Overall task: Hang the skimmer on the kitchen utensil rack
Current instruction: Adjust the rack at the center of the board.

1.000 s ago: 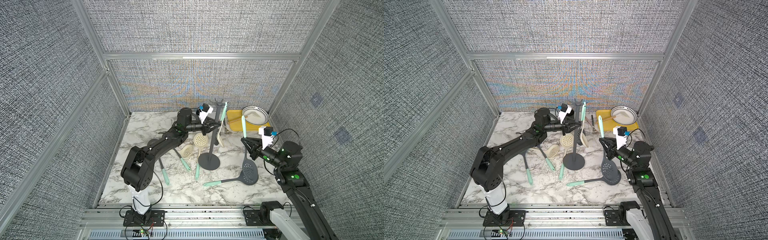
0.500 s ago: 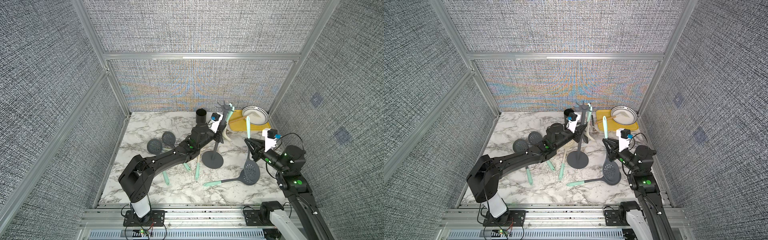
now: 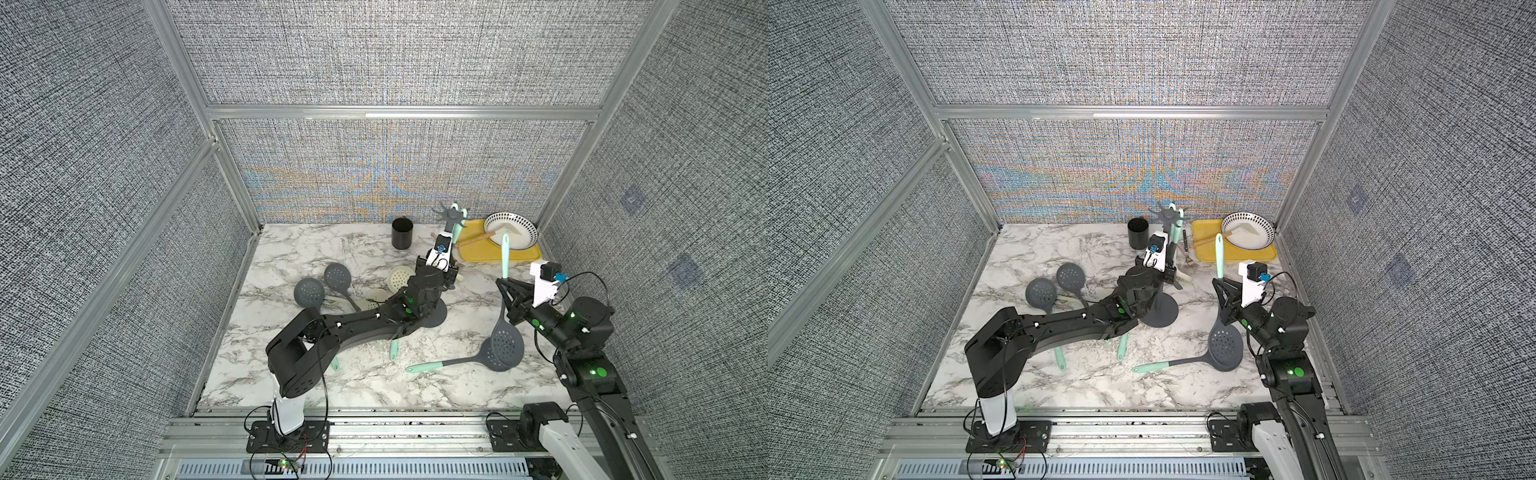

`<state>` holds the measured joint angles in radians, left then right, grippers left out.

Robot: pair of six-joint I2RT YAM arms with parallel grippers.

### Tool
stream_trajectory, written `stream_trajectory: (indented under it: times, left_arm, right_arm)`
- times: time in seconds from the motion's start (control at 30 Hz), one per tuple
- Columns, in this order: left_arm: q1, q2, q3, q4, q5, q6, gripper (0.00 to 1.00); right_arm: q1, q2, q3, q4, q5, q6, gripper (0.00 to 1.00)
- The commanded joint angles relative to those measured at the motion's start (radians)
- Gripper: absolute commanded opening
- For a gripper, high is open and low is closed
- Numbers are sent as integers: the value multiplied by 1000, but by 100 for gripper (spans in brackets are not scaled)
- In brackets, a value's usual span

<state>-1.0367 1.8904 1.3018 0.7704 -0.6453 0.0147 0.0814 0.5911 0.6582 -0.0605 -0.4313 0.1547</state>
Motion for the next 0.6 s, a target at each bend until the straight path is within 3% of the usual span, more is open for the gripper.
stream_trajectory:
  times: [0.0,0.1,0.23,0.3,0.57]
  left_arm:
    - [-15,18,11,80,-114,30,3]
    - [-19,22,-1,87,-125,7,12]
    - [-20,6,-45,88,-78,-21,51]
    - [-20,-5,-62,88,-60,-30,64]
    - [-20,-63,-125,57,-10,-63,97]
  right_arm:
    - [1,-2,-5,30,3,5,0]
    - [1,-5,-2,30,2,6,0]
    - [1,-4,7,22,4,-3,0]
    - [1,-1,11,20,6,-3,0]
    - [1,2,20,13,37,-13,0]
